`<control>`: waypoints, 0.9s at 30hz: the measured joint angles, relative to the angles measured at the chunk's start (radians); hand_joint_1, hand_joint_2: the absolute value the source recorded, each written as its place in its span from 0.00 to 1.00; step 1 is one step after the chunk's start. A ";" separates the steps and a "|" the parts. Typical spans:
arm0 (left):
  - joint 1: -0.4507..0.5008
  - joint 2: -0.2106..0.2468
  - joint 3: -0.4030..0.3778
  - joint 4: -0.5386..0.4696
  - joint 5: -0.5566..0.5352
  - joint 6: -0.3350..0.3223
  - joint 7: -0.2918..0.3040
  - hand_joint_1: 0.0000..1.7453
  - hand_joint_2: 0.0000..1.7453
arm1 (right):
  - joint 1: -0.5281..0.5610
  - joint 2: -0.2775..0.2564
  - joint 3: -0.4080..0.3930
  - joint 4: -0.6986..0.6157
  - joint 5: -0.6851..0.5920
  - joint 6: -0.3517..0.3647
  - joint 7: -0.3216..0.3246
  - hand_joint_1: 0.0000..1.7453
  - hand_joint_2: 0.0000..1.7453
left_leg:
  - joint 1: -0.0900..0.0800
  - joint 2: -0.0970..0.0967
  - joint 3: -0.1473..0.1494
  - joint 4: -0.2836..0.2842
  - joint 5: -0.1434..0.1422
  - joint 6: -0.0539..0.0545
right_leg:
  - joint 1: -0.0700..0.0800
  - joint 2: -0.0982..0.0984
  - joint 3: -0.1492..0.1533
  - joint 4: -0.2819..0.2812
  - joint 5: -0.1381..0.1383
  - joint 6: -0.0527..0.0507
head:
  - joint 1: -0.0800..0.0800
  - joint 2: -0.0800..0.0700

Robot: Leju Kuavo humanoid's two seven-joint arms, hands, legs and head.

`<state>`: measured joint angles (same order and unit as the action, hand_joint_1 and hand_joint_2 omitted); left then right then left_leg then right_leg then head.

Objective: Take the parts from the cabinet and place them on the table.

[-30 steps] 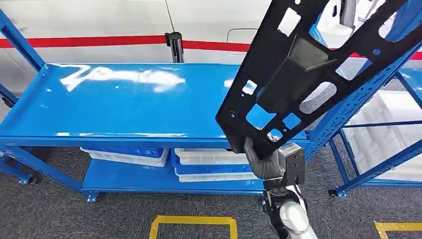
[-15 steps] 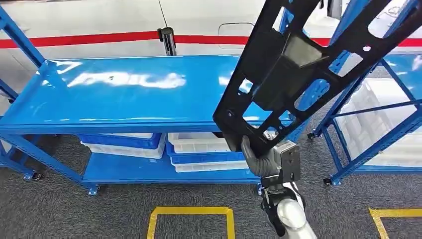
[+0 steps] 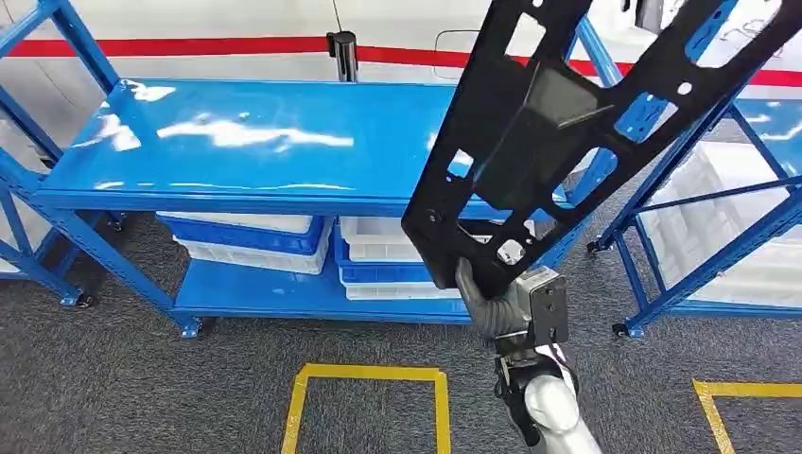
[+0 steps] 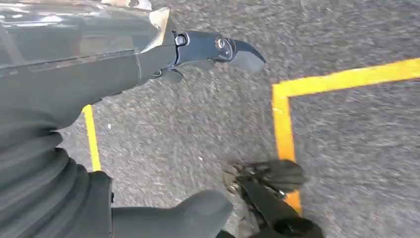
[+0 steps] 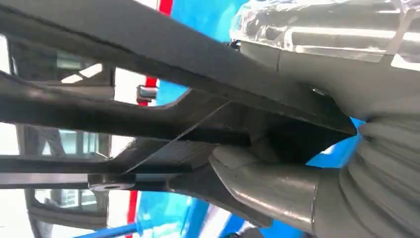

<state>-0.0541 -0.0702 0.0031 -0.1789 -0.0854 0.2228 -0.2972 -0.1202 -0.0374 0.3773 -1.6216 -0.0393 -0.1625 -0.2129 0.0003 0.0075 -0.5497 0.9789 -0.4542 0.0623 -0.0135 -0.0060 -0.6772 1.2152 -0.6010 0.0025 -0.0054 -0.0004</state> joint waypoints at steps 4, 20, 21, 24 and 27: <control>0.000 -0.002 0.000 0.000 -0.007 0.000 0.000 0.00 1.00 | 0.007 0.000 0.000 0.002 0.005 -0.011 -0.005 1.00 1.00 | -0.003 0.003 -0.071 0.004 0.051 -0.005 | 0.000 0.000 0.058 0.054 0.064 0.047 | 0.002 0.000; 0.002 -0.006 0.000 0.000 -0.009 0.000 0.001 0.00 1.00 | 0.004 0.013 -0.002 0.035 0.001 -0.022 -0.026 1.00 1.00 | 0.018 -0.008 -0.072 0.235 0.015 -0.061 | 0.029 -0.007 0.064 -0.189 0.151 -0.029 | -0.009 0.000; -0.001 -0.006 0.000 0.000 -0.009 0.000 0.001 0.00 1.00 | 0.002 0.016 -0.002 0.039 0.000 -0.022 -0.031 1.00 1.00 | 0.015 -0.009 -0.034 0.159 -0.023 -0.051 | 0.031 -0.006 0.044 -0.186 0.165 -0.028 | -0.009 0.000; -0.001 -0.004 0.000 -0.003 -0.007 0.003 -0.003 0.00 1.00 | -0.014 0.022 0.000 0.053 -0.004 -0.022 -0.037 1.00 1.00 | -0.007 -0.009 0.033 0.037 -0.069 -0.017 | 0.015 -0.013 0.046 -0.195 0.192 -0.006 | -0.007 0.000; -0.002 -0.002 0.000 -0.002 0.000 0.006 -0.003 0.00 1.00 | -0.031 0.025 0.007 0.068 -0.015 -0.008 -0.038 1.00 1.00 | -0.002 -0.001 0.025 -0.011 -0.011 0.007 | 0.012 -0.010 0.042 -0.201 0.214 0.006 | -0.017 0.000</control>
<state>-0.0561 -0.0725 0.0031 -0.1804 -0.0855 0.2289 -0.2998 -0.1509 -0.0122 0.3845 -1.5534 -0.0542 -0.1709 -0.2506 -0.0019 0.0061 -0.5248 0.9683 -0.4649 0.0690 -0.0016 -0.0162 -0.6351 1.0143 -0.3865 0.0086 -0.0221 -0.0004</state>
